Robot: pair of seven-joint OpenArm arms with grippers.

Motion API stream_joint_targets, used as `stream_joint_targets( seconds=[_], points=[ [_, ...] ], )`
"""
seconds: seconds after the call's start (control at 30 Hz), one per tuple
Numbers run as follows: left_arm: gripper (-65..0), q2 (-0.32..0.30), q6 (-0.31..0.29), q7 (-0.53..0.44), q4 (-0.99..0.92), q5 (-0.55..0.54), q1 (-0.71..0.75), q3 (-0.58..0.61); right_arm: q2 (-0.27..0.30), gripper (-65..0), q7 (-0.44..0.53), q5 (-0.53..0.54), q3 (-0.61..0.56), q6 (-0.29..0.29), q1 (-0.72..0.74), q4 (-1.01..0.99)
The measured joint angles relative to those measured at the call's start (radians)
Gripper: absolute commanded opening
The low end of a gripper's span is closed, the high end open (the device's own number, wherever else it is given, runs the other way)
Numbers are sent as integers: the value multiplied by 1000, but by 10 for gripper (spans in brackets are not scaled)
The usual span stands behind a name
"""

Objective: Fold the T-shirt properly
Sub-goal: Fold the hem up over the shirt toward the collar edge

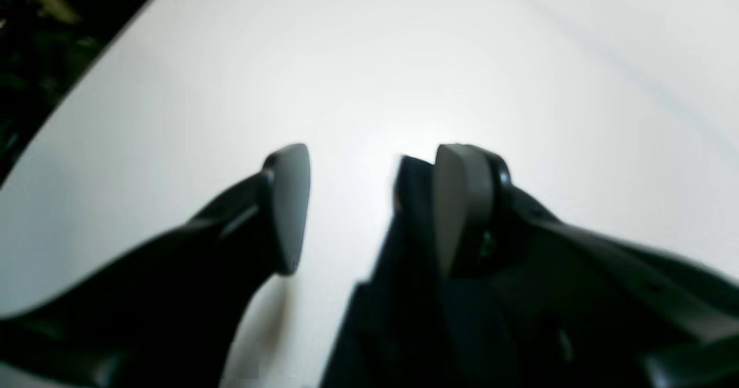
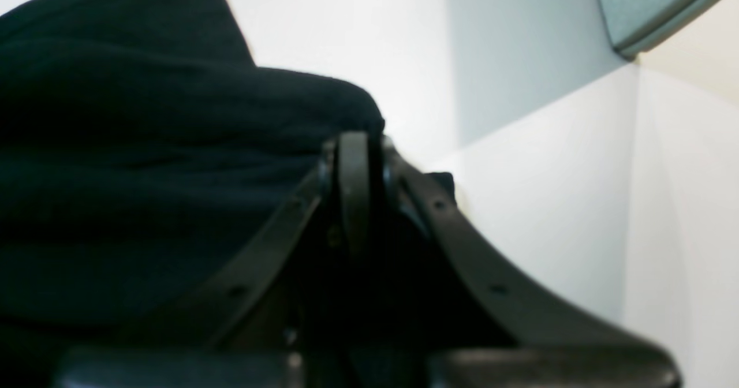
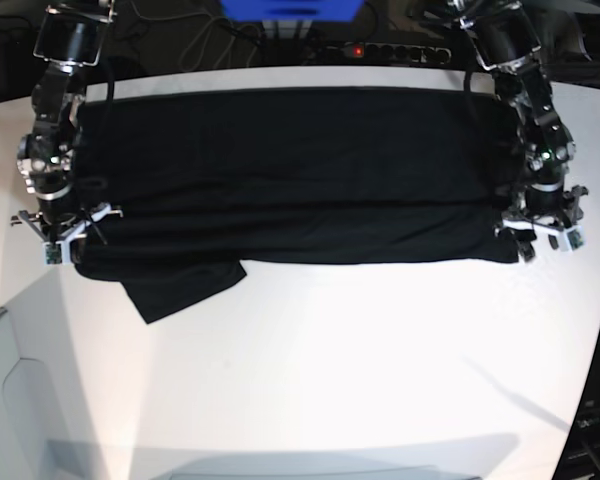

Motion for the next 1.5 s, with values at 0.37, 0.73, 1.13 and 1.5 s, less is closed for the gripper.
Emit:
stream_joint_targets(
  seconds=[0.37,0.73,1.13,1.5],
  points=[
    [-321,-58,-10,-1,-221,-2,-122,92,-19,-650,-1,-1,0,0,0,0],
    [-419,-58,-10,-2,-274,-2,-144,92,-19,-650,0,0,0,0,0,0],
    [-648,-58,-10,0,-270,-9,-163,138,-19,-650,-1,-1,0,0,1,0],
    [-650,-55,-8,6,-139,-12,-119,130,-16,-650,-3,-1,0,0,3,1]
  ],
)
